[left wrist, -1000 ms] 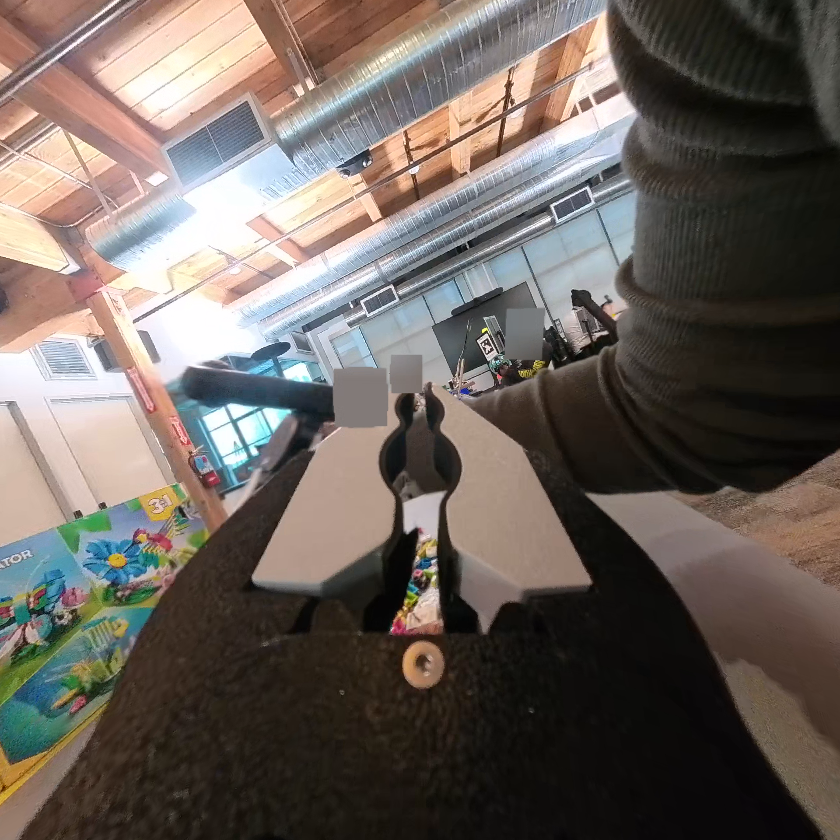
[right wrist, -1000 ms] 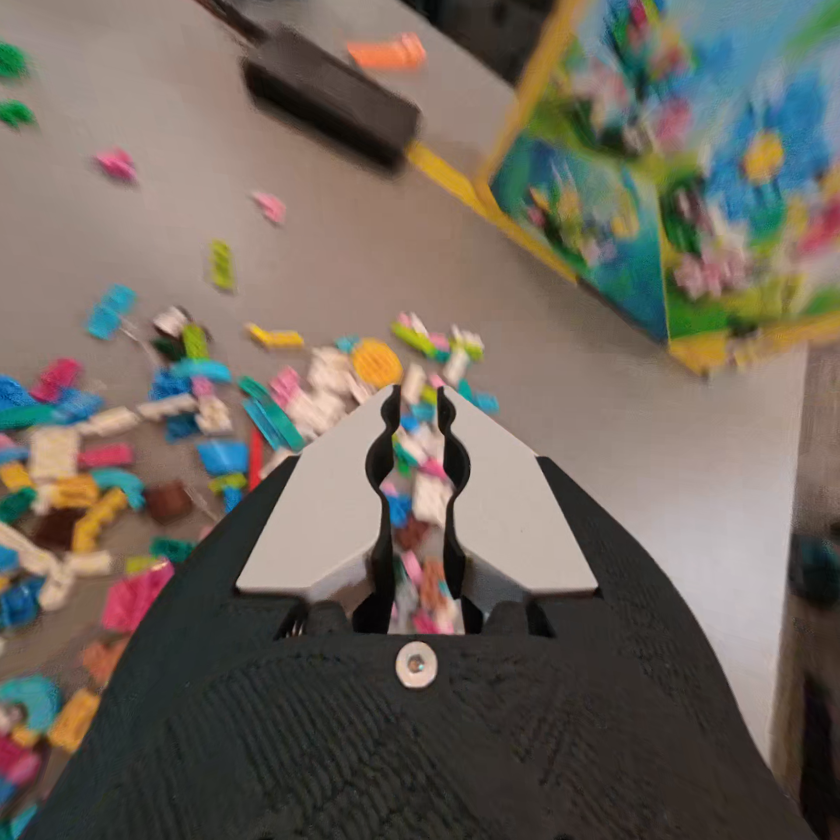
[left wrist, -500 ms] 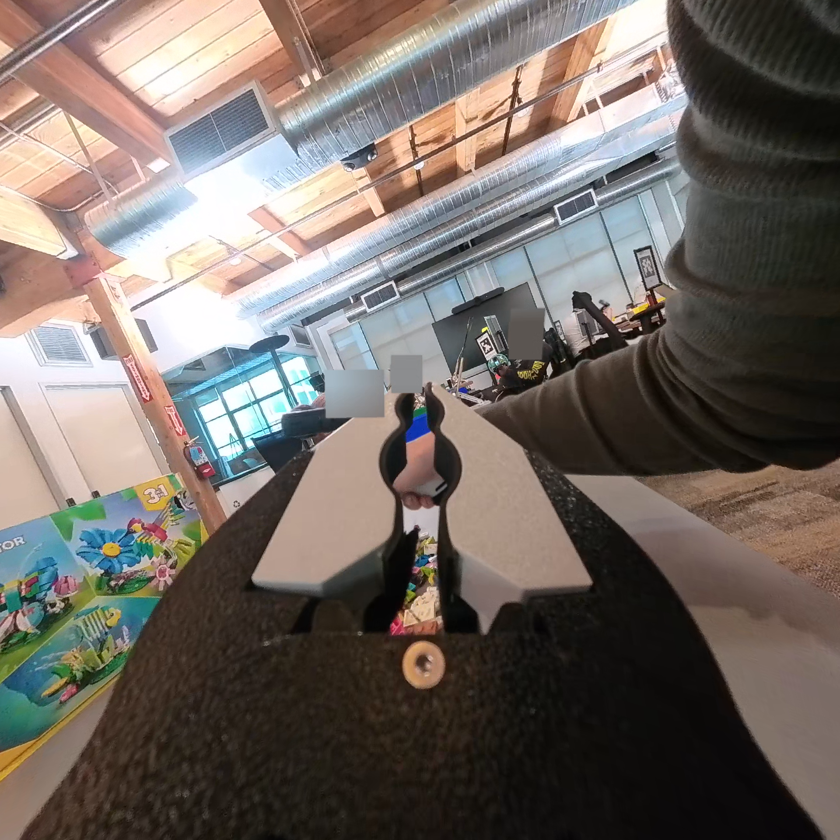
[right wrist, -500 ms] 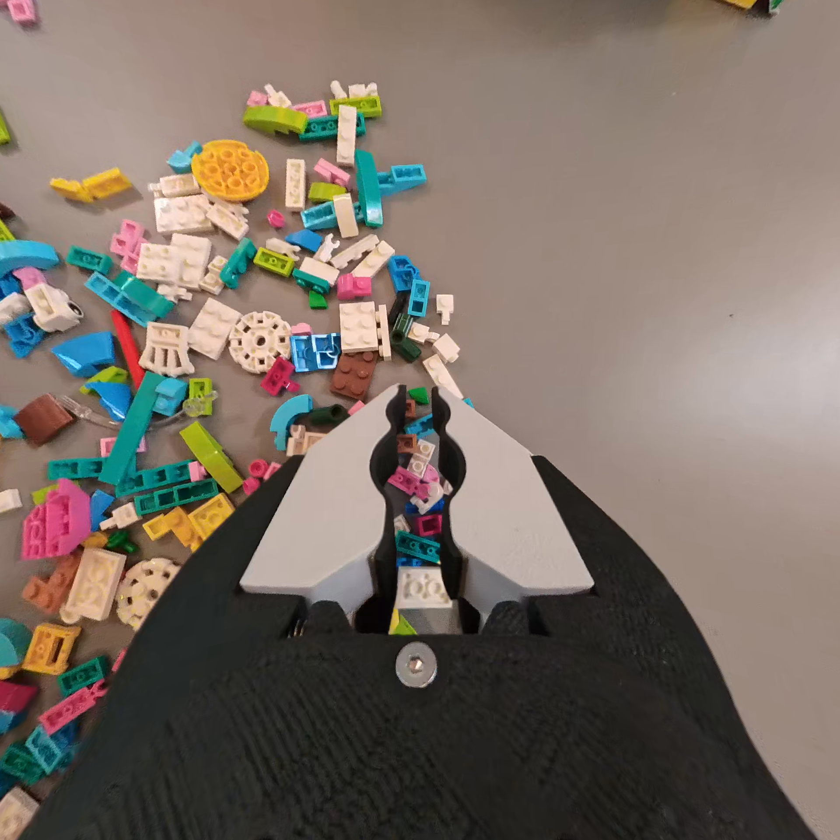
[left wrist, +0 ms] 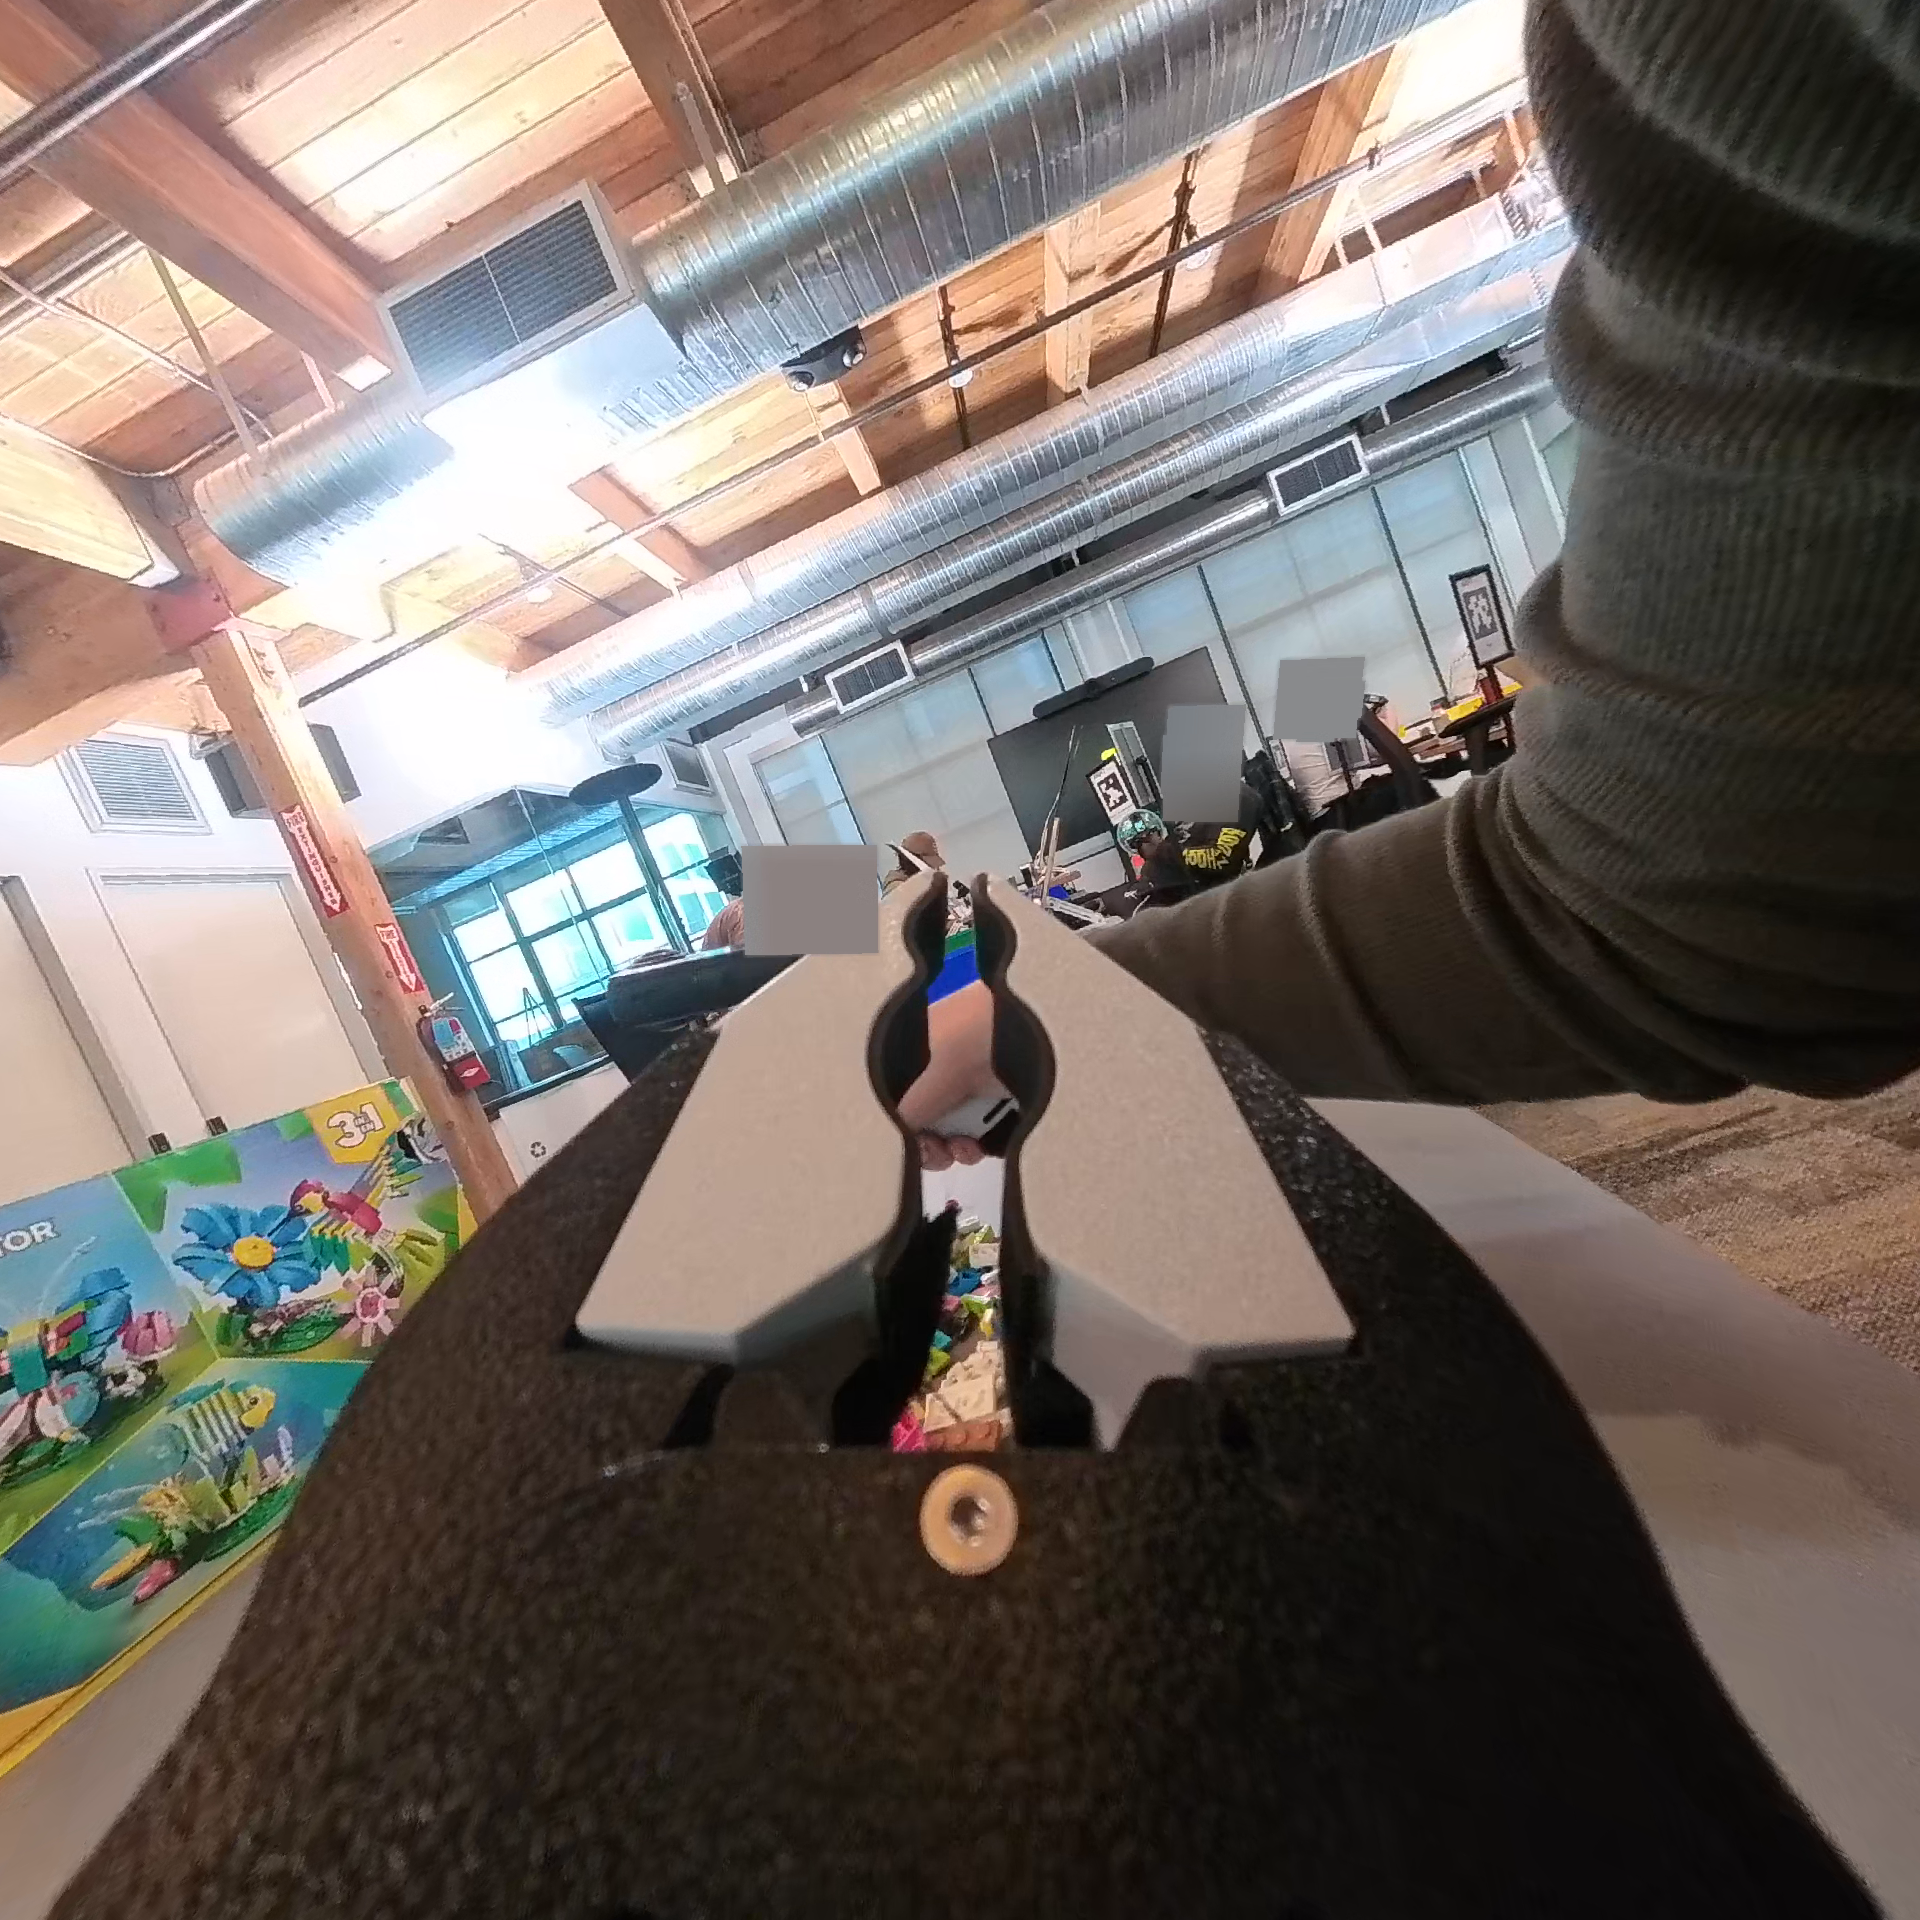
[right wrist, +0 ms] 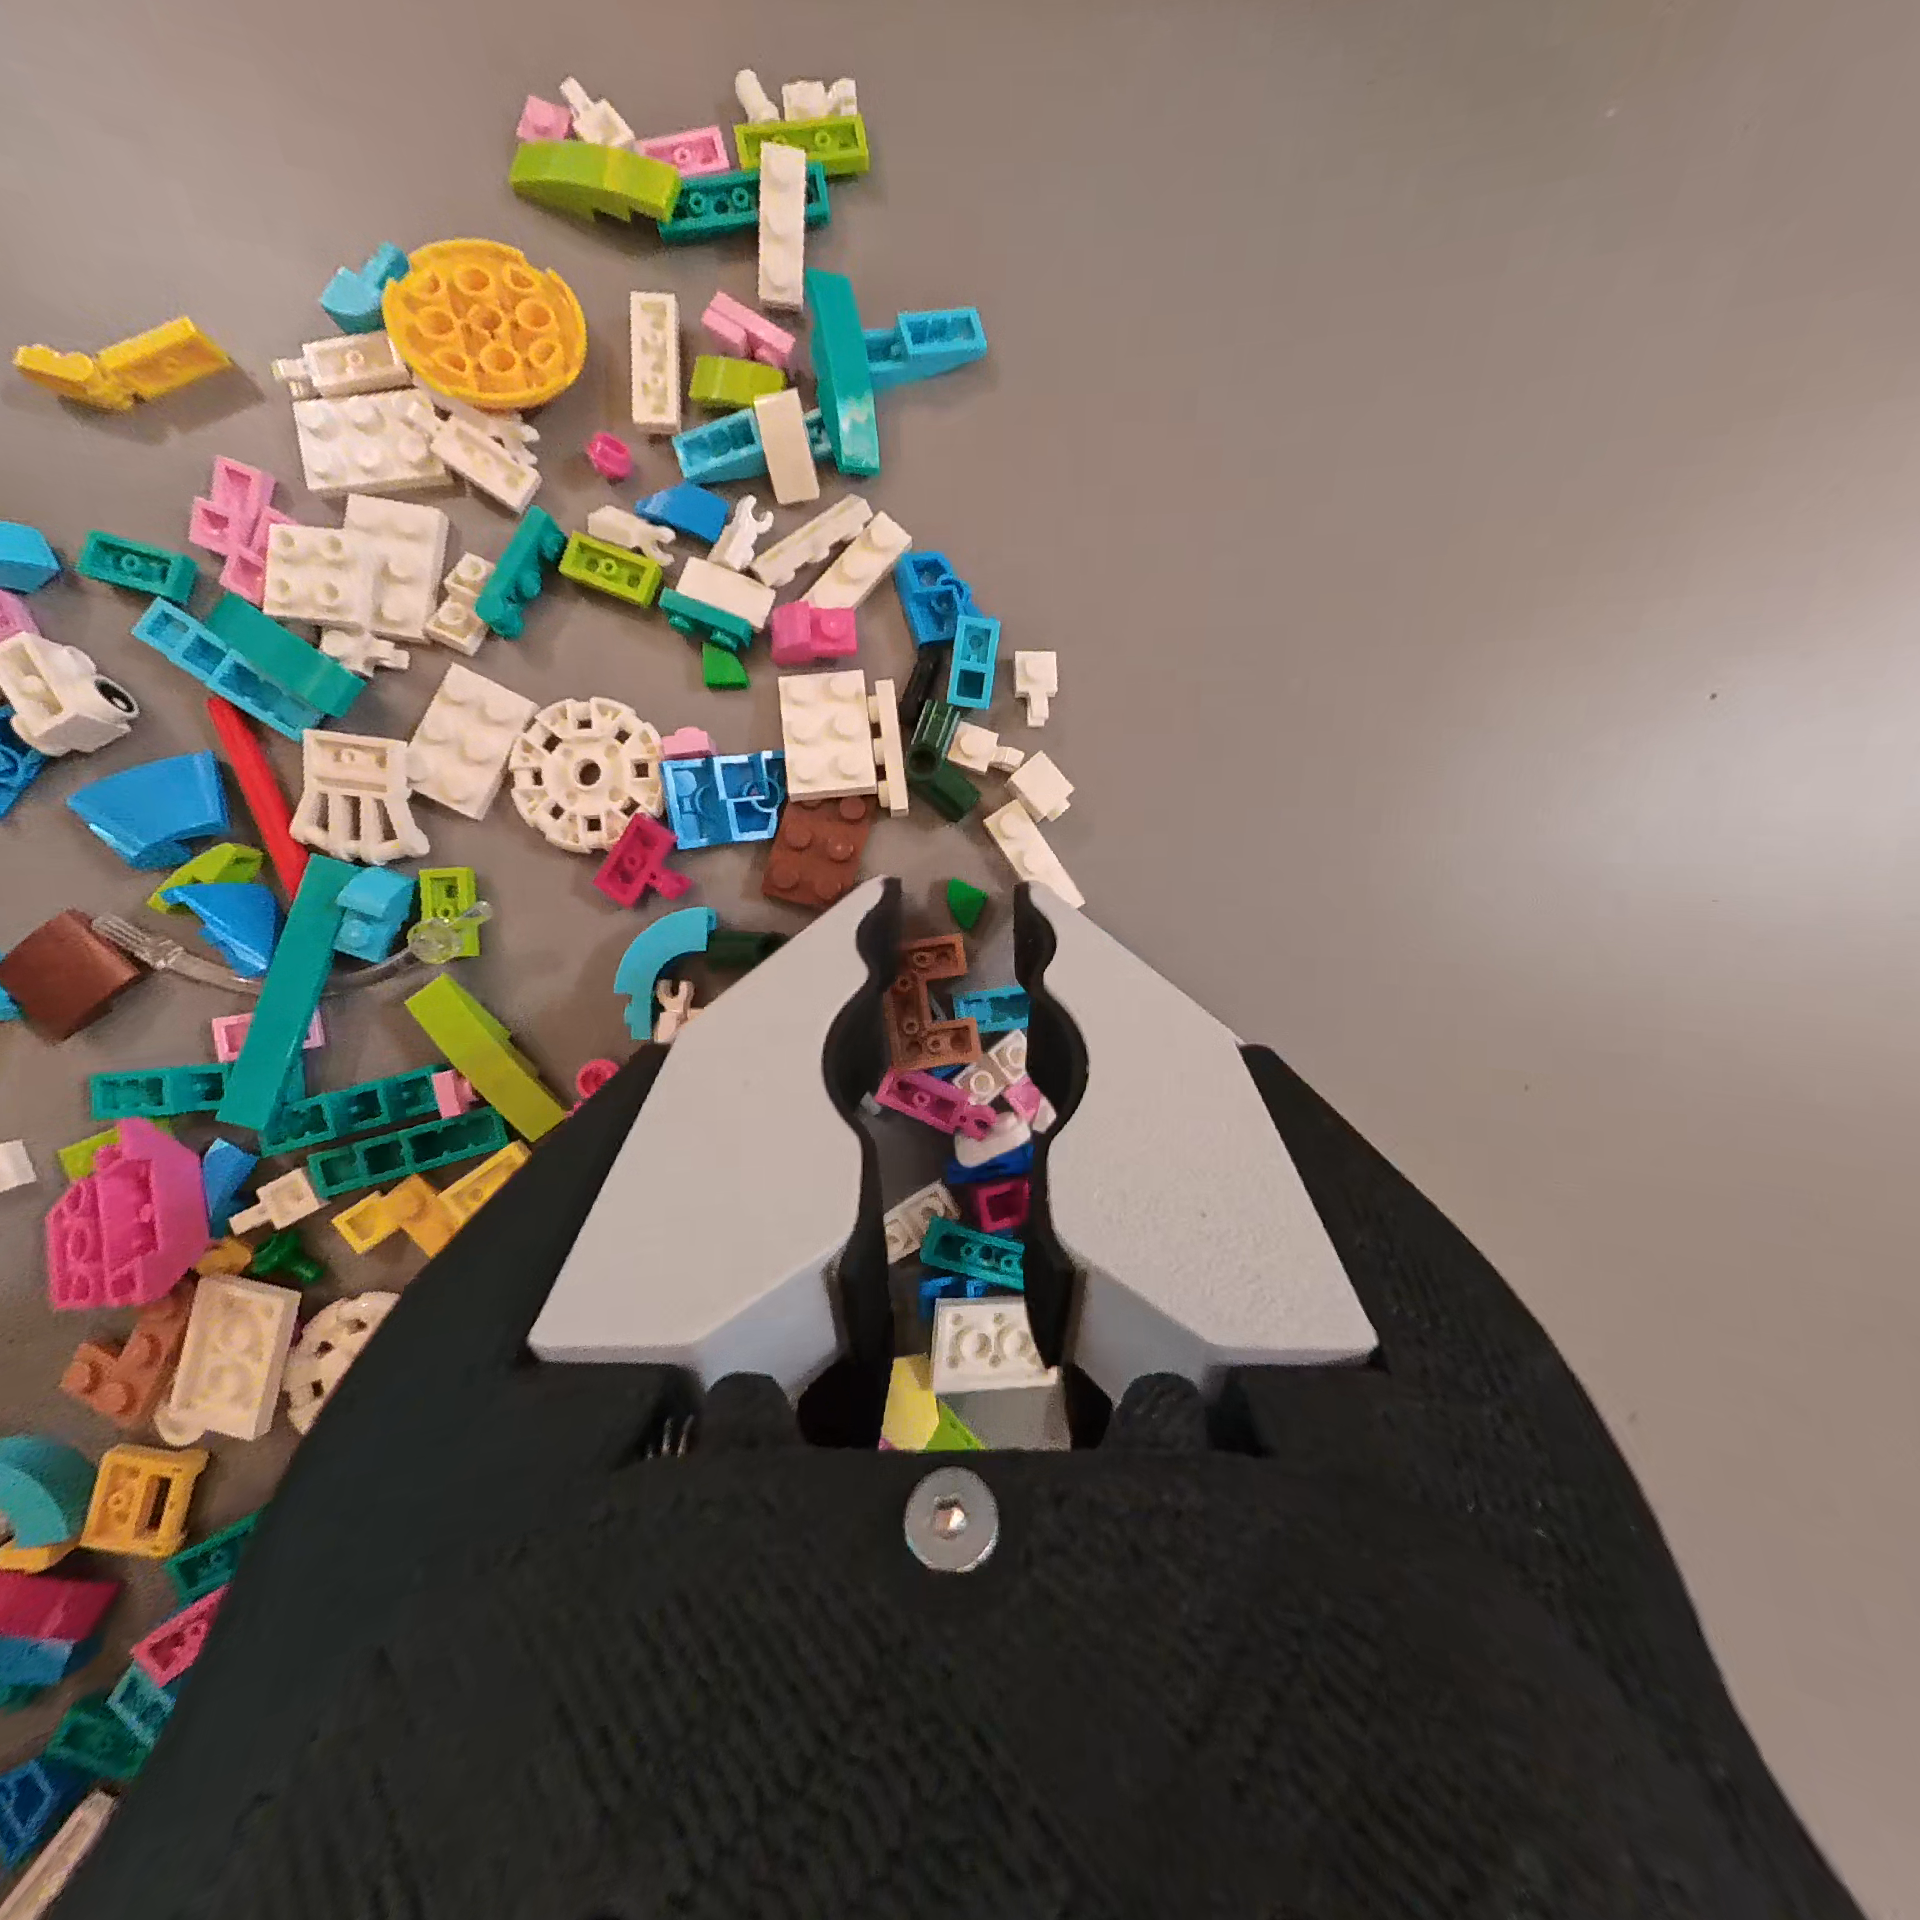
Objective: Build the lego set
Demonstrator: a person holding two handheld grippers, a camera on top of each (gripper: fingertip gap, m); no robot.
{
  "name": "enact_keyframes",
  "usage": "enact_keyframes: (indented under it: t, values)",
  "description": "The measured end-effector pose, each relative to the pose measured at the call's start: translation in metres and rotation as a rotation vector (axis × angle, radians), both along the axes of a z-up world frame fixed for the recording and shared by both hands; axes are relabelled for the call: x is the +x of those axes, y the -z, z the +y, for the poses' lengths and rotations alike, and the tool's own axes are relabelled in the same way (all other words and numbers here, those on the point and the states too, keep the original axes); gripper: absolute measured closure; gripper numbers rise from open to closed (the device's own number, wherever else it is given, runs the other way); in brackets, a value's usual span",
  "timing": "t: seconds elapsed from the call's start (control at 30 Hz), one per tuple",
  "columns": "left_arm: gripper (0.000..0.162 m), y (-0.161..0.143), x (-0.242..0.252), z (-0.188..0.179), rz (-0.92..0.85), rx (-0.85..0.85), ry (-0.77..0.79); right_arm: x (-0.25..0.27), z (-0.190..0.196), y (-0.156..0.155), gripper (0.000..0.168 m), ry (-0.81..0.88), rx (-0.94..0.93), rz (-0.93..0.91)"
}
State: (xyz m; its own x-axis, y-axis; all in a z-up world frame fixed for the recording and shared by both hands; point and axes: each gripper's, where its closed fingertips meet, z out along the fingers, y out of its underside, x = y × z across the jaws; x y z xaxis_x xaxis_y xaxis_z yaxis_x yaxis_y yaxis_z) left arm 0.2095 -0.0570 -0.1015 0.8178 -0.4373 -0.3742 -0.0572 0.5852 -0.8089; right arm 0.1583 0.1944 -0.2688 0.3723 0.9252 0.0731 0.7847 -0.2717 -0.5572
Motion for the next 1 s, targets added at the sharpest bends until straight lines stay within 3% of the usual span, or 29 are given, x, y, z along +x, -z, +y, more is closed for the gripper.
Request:
enact_keyframes:
  t: [0.13, 0.2, 0.37, 0.47, 0.6, 0.8, 1.0]
  values:
    - [0.161, 0.000, -0.001, 0.001, -0.005, -0.005, -0.001, -0.001, -0.001, 0.000, 0.151, 0.006, -0.025, 0.041]
    - [0.161, 0.000, -0.001, 0.001, -0.005, -0.007, 0.001, -0.003, -0.004, 0.000, 0.161, -0.005, -0.034, 0.065]
    - [0.161, 0.000, 0.001, 0.001, 0.000, -0.004, 0.005, -0.016, -0.017, -0.008, 0.162, -0.122, 0.075, 0.048]
    - [0.161, 0.001, 0.003, 0.000, 0.008, -0.004, 0.010, -0.064, -0.061, -0.041, 0.162, -0.360, 0.201, 0.163]
    - [0.162, 0.002, 0.007, -0.001, 0.019, -0.002, 0.025, -0.141, -0.153, -0.067, 0.162, -0.738, 0.271, 0.308]
    - [0.161, -0.001, 0.009, -0.007, 0.029, 0.025, 0.027, -0.228, -0.257, -0.044, 0.162, -1.077, 0.194, 0.341]
    - [0.162, -0.006, -0.004, -0.006, -0.012, 0.034, -0.006, -0.275, -0.296, -0.022, 0.162, -1.200, 0.162, 0.264]
